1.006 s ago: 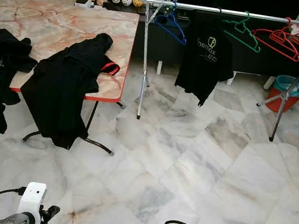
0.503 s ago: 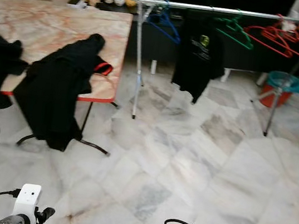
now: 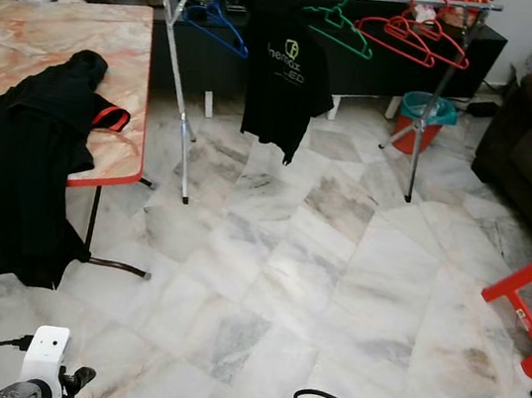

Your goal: Hang hanger

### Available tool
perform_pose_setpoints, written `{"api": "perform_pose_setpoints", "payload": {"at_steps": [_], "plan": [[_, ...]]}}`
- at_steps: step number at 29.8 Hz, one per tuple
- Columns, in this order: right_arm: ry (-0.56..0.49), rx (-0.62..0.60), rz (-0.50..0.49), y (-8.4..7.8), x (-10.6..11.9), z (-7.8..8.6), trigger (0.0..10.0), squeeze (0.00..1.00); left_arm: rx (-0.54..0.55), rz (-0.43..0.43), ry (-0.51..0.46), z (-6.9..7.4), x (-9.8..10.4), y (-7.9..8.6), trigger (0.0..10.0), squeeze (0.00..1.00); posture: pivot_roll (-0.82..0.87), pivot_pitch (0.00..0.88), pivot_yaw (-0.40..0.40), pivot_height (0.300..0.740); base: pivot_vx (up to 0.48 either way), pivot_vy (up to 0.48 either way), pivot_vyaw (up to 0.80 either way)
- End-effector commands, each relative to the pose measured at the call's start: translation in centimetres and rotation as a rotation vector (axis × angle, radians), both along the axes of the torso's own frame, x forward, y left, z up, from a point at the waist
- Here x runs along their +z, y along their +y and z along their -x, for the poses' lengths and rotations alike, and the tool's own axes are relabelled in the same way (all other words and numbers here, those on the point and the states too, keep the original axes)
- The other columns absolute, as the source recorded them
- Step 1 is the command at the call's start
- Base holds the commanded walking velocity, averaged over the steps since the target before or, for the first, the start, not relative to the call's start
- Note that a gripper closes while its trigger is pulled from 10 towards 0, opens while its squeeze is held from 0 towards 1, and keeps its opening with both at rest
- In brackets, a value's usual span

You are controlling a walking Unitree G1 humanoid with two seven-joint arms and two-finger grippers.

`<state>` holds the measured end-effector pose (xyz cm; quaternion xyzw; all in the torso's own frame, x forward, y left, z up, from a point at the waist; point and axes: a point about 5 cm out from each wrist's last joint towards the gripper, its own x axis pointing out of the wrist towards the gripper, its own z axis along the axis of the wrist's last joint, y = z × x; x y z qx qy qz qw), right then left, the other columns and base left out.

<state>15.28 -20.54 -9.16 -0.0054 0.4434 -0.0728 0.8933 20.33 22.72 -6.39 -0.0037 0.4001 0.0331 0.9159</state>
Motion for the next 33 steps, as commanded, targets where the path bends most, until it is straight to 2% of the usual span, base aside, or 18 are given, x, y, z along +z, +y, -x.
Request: {"api": "perform_pose_setpoints", "payload": {"at_steps": [1,33], "plan": [[0.010,-0.008,-0.004,-0.03,-0.08,0.15,10.0,0.00,0.017,0.001,0.011,0.52,-0.27,0.10,10.0,0.00,0.05,0.000,0.003,0.740,0.000,0.000,-0.74],[0.011,-0.002,-0.007,0.05,-0.09,0.15,10.0,0.00,0.037,-0.041,0.043,1.27,-0.61,0.61,10.0,0.00,0.05,0.000,0.004,0.740,0.000,0.000,-0.73]]}}
